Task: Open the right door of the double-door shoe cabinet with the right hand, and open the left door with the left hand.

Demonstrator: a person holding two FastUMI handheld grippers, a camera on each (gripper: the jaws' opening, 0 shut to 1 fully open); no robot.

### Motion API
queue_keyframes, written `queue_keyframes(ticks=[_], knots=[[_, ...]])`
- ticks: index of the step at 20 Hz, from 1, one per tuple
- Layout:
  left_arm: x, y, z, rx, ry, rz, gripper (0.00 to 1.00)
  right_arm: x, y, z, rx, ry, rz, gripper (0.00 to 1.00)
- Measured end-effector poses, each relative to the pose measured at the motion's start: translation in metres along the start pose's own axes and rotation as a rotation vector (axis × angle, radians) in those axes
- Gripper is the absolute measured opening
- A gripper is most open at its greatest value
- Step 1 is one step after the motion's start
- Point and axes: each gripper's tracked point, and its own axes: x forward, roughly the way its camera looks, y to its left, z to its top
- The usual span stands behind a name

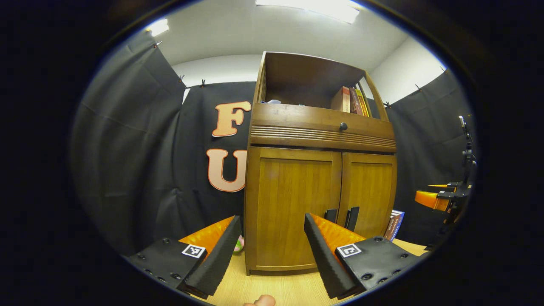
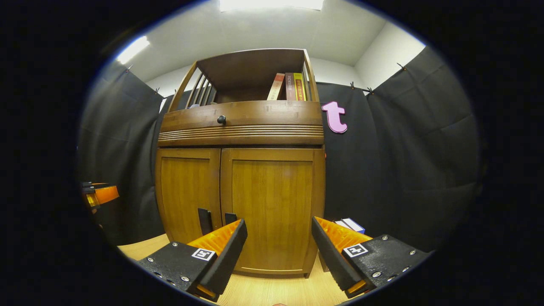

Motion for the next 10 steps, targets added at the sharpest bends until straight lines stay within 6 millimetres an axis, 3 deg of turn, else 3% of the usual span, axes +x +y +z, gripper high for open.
queue_keyframes(ticks=[2, 10], knots=[[-0.002, -0.001, 0.001, 0.004, -0.002, -0.002, 0.96, 0.000, 0.000, -0.002, 0.002, 0.002, -0.002, 1.00], [-0.005, 0.000, -0.001, 0.009, 0.000, -0.002, 0.96, 0.013, 0.008, -0.021, -0.001, 0.036, 0.001, 1.00]])
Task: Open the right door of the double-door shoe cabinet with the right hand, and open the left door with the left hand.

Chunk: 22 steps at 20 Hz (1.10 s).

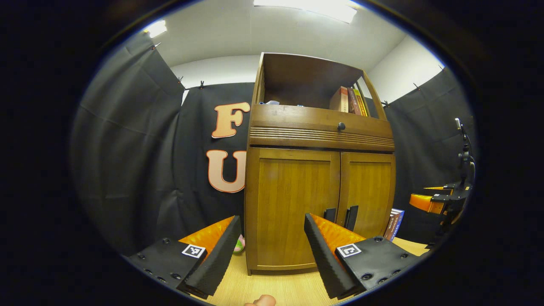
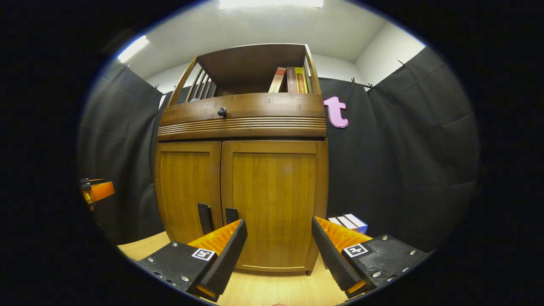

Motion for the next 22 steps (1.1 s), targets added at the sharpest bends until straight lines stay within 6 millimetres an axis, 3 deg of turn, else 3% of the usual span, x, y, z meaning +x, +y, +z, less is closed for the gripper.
queue_keyframes(ticks=[2, 7, 11, 15, 22], knots=[[0.000, 0.002, 0.000, -0.001, 0.001, 0.004, 0.96, 0.008, 0.006, -0.008, 0.004, 0.012, 0.007, 0.94], [0.000, 0.006, -0.002, -0.001, 0.007, 0.012, 0.96, 0.030, 0.025, -0.030, 0.015, 0.047, 0.015, 0.94], [0.001, 0.009, -0.006, -0.001, 0.014, 0.018, 0.96, 0.050, 0.052, -0.045, 0.023, 0.071, 0.052, 0.94], [0.003, 0.013, -0.010, -0.004, 0.027, 0.025, 0.96, 0.075, 0.073, -0.056, 0.023, 0.084, 0.094, 0.94], [0.003, 0.025, -0.013, 0.012, 0.032, 0.060, 0.98, 0.122, 0.092, -0.086, -0.007, 0.129, 0.089, 0.94]])
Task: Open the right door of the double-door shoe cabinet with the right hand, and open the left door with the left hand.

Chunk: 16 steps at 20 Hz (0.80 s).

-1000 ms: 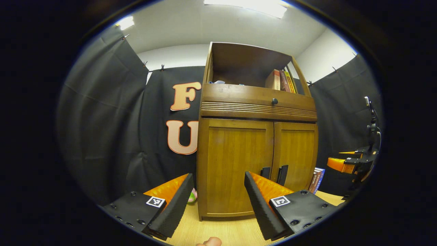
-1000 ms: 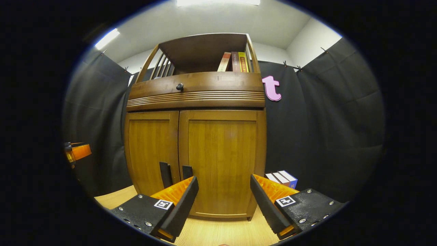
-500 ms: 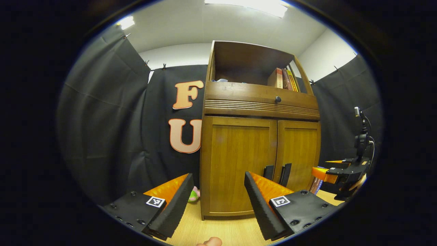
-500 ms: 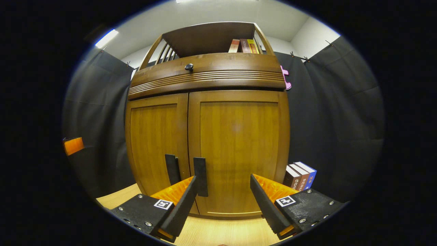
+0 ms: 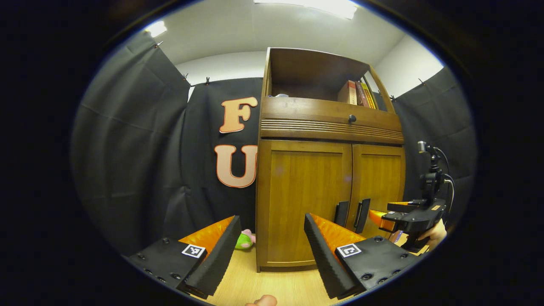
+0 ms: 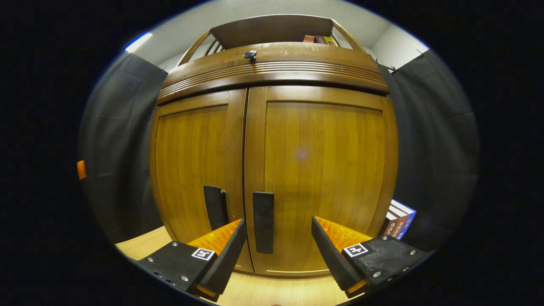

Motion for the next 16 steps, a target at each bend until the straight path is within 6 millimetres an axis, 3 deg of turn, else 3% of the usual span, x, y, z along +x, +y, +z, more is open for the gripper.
queue_keyframes(ticks=[2, 3, 4, 5, 7, 8, 10, 11, 12, 15, 16], knots=[[0.000, 0.003, 0.001, 0.004, -0.004, 0.010, 0.95, 0.012, 0.005, -0.008, 0.005, 0.015, 0.003, 0.94], [0.000, 0.005, 0.001, 0.004, -0.006, 0.013, 0.98, 0.017, 0.008, -0.012, 0.007, 0.022, 0.004, 1.00], [0.001, 0.008, 0.001, 0.004, -0.007, 0.016, 0.98, 0.023, 0.011, -0.015, 0.005, 0.030, 0.005, 0.94], [-0.001, 0.009, 0.000, 0.004, -0.006, 0.019, 0.98, 0.028, 0.014, -0.016, 0.003, 0.033, 0.005, 1.00], [0.000, 0.013, -0.002, 0.003, -0.004, 0.024, 0.98, 0.035, 0.018, -0.020, 0.001, 0.035, 0.002, 1.00], [0.000, 0.014, -0.003, 0.001, -0.001, 0.025, 0.98, 0.038, 0.019, -0.022, 0.001, 0.036, -0.001, 0.91], [0.001, 0.018, -0.005, -0.001, 0.006, 0.031, 0.96, 0.045, 0.019, -0.023, 0.004, 0.035, -0.008, 0.84], [0.002, 0.019, -0.006, -0.001, 0.008, 0.034, 0.99, 0.047, 0.019, -0.024, 0.007, 0.035, -0.014, 0.93], [0.002, 0.020, -0.007, -0.002, 0.009, 0.036, 0.99, 0.050, 0.017, -0.025, 0.010, 0.036, -0.021, 0.78], [0.000, 0.024, -0.006, -0.003, 0.007, 0.048, 0.99, 0.055, 0.018, -0.028, 0.027, 0.036, -0.026, 0.70], [0.000, 0.025, -0.006, -0.002, 0.007, 0.051, 0.99, 0.055, 0.018, -0.029, 0.033, 0.039, -0.025, 0.53]])
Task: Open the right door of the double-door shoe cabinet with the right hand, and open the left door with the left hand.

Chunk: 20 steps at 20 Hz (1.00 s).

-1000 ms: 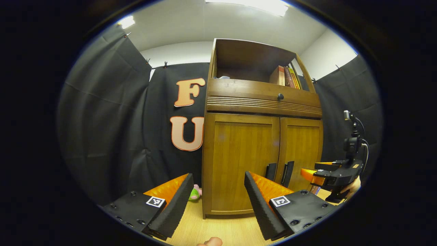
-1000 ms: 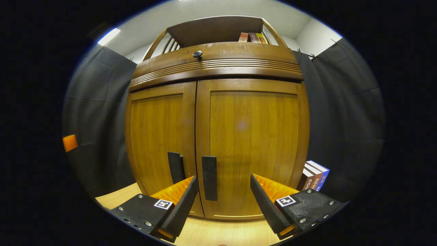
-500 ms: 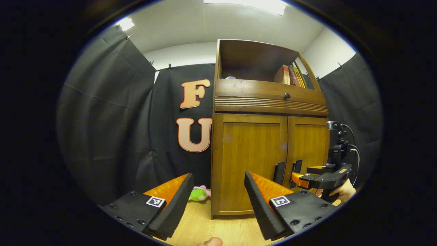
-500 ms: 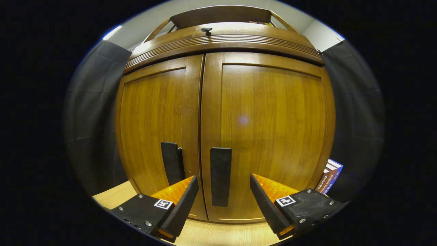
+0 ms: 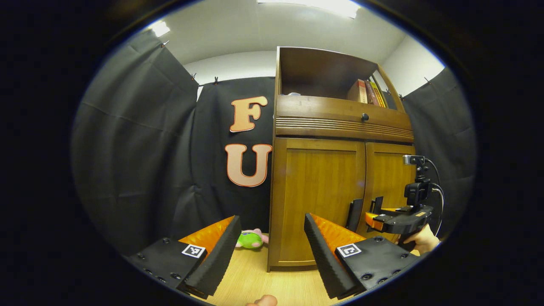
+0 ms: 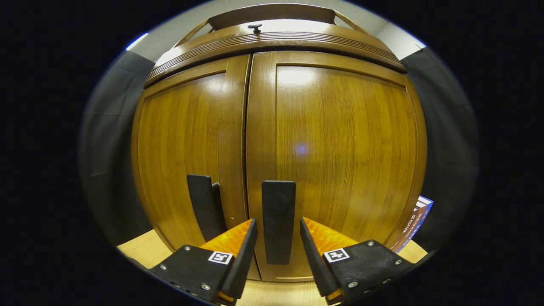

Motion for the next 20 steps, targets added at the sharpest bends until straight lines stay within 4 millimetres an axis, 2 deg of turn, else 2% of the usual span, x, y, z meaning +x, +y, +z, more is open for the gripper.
queue_keyframes(ticks=[1, 2, 7, 8, 9, 10, 11, 15, 16, 17, 19, 20], knots=[[-0.001, 0.001, 0.000, 0.002, -0.002, 0.003, 0.98, 0.001, 0.000, -0.002, 0.006, 0.004, 0.001, 0.60], [-0.001, 0.001, 0.000, 0.004, -0.004, 0.007, 0.98, 0.002, 0.000, -0.002, 0.012, 0.006, 0.000, 0.41], [-0.003, 0.002, 0.003, 0.007, -0.005, 0.014, 0.94, -0.004, -0.002, -0.004, 0.024, -0.008, 0.015, 0.35], [-0.003, 0.002, 0.003, 0.003, -0.006, 0.017, 0.96, -0.008, -0.002, -0.004, 0.024, -0.011, 0.022, 0.34], [-0.003, 0.001, 0.003, 0.000, -0.007, 0.016, 0.99, -0.012, -0.002, -0.004, 0.022, -0.014, 0.028, 0.24], [-0.005, 0.001, 0.004, -0.001, -0.009, 0.017, 0.95, -0.017, -0.002, -0.004, 0.020, -0.015, 0.036, 0.42], [-0.009, 0.002, 0.005, 0.001, -0.011, 0.020, 0.95, -0.023, -0.003, -0.005, 0.020, -0.015, 0.044, 0.33], [-0.021, -0.001, 0.009, 0.006, -0.026, 0.021, 0.96, -0.047, -0.007, -0.005, 0.031, -0.006, 0.075, 0.32], [-0.023, -0.002, 0.011, 0.005, -0.029, 0.019, 0.96, -0.053, -0.008, -0.005, 0.034, -0.004, 0.080, 0.40], [-0.025, -0.003, 0.012, 0.006, -0.031, 0.018, 0.95, -0.058, -0.010, -0.006, 0.035, -0.003, 0.083, 0.32], [-0.026, -0.007, 0.014, 0.010, -0.033, 0.014, 0.94, -0.068, -0.010, -0.004, 0.032, -0.002, 0.088, 0.32], [-0.028, -0.008, 0.015, 0.011, -0.033, 0.010, 0.94, -0.072, -0.010, -0.004, 0.033, -0.001, 0.090, 0.38]])
